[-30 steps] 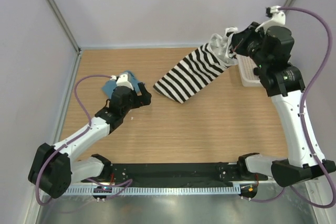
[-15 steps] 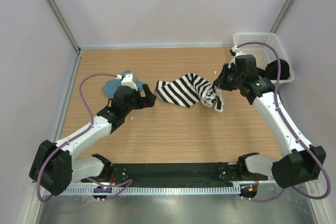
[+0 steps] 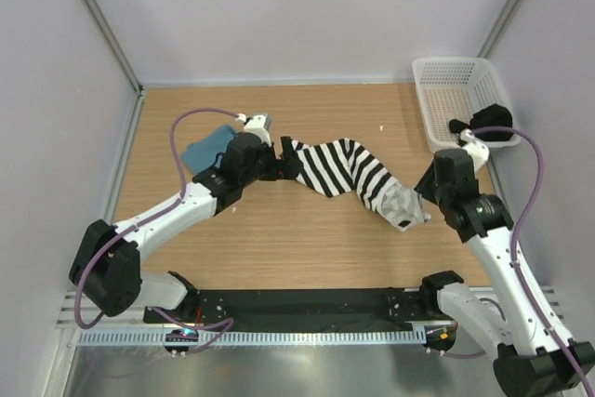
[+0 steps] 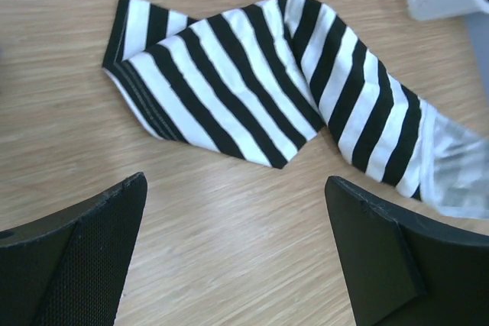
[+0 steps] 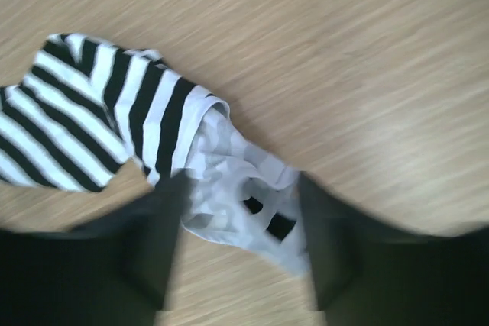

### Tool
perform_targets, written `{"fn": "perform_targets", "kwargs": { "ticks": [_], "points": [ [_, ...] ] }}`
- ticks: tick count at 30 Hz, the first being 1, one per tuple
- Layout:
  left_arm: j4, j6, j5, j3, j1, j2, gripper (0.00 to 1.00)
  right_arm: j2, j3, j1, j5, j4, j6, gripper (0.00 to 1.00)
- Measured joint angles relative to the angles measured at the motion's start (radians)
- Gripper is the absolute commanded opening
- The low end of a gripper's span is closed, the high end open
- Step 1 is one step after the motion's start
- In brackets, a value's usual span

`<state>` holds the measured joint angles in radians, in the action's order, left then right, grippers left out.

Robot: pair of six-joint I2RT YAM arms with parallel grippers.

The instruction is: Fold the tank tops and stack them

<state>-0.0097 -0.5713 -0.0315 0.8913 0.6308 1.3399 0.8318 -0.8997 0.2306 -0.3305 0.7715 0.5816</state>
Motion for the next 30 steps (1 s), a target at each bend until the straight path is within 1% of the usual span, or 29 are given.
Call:
{"fn": "perform_targets", "kwargs": {
  "ticks": [1, 2, 5, 6, 7, 9, 10, 11, 14, 16, 17, 20, 21, 23, 25, 26, 27, 28, 29, 30],
  "points": [
    [-0.017, 0.000, -0.009, 0.011, 0.000, 0.016, 1.00, -0.025, 0.020, -0.003, -0.039, 0.019, 0.018, 0.84],
    [-0.043, -0.002, -0.021, 0.024, 0.000, 0.037, 1.00, -0.058, 0.040, -0.005, -0.080, 0.035, 0.038, 0.84],
    [-0.129, -0.005, -0.058, 0.069, -0.001, 0.108, 1.00, -0.142, 0.068, -0.006, -0.138, 0.041, 0.058, 0.76],
    [-0.155, -0.005, -0.070, 0.090, -0.001, 0.138, 0.99, -0.158, 0.072, -0.006, -0.136, 0.029, 0.053, 0.74],
    [-0.182, -0.006, -0.080, 0.111, -0.002, 0.164, 1.00, -0.169, 0.076, -0.006, -0.120, 0.007, 0.046, 0.68],
    [-0.236, -0.013, -0.095, 0.168, -0.007, 0.230, 1.00, -0.155, 0.077, -0.008, -0.064, -0.050, 0.023, 0.61],
    [-0.253, -0.018, -0.100, 0.192, -0.013, 0.258, 1.00, -0.134, 0.077, -0.008, -0.037, -0.077, 0.016, 0.56],
    [-0.270, -0.023, -0.101, 0.215, -0.021, 0.285, 1.00, -0.088, 0.075, -0.008, -0.005, -0.104, 0.006, 0.54],
    [-0.306, -0.031, -0.107, 0.263, -0.050, 0.340, 0.98, 0.099, 0.064, -0.008, 0.073, -0.192, -0.011, 0.54],
    [-0.317, -0.032, -0.109, 0.293, -0.069, 0.375, 0.98, 0.242, 0.064, -0.017, 0.122, -0.248, -0.019, 0.56],
    [-0.323, -0.032, -0.108, 0.309, -0.078, 0.393, 0.98, 0.298, 0.068, -0.028, 0.150, -0.269, -0.023, 0.59],
    [-0.329, -0.038, -0.102, 0.366, -0.103, 0.462, 0.98, 0.404, 0.080, -0.081, 0.227, -0.332, -0.024, 0.65],
    [-0.330, -0.043, -0.095, 0.383, -0.110, 0.484, 0.96, 0.438, 0.083, -0.103, 0.256, -0.355, -0.022, 0.66],
    [-0.333, -0.050, -0.076, 0.410, -0.121, 0.526, 0.94, 0.499, 0.088, -0.134, 0.298, -0.404, -0.018, 0.67],
    [-0.333, -0.055, -0.061, 0.436, -0.127, 0.563, 0.84, 0.545, 0.104, -0.151, 0.330, -0.453, -0.009, 0.66],
    [-0.333, -0.059, -0.051, 0.454, -0.129, 0.588, 0.73, 0.563, 0.116, -0.155, 0.347, -0.477, -0.003, 0.65],
    [-0.334, -0.061, -0.045, 0.467, -0.130, 0.604, 0.67, 0.579, 0.128, -0.158, 0.365, -0.498, 0.002, 0.62],
    [-0.336, -0.068, -0.035, 0.490, -0.131, 0.632, 0.53, 0.594, 0.136, -0.160, 0.379, -0.513, 0.007, 0.61],
    [-0.336, -0.072, -0.029, 0.500, -0.131, 0.647, 0.47, 0.614, 0.144, -0.161, 0.396, -0.529, 0.017, 0.59],
    [-0.338, -0.072, -0.022, 0.511, -0.132, 0.660, 0.41, 0.629, 0.147, -0.161, 0.407, -0.539, 0.023, 0.52]
  ]
}}
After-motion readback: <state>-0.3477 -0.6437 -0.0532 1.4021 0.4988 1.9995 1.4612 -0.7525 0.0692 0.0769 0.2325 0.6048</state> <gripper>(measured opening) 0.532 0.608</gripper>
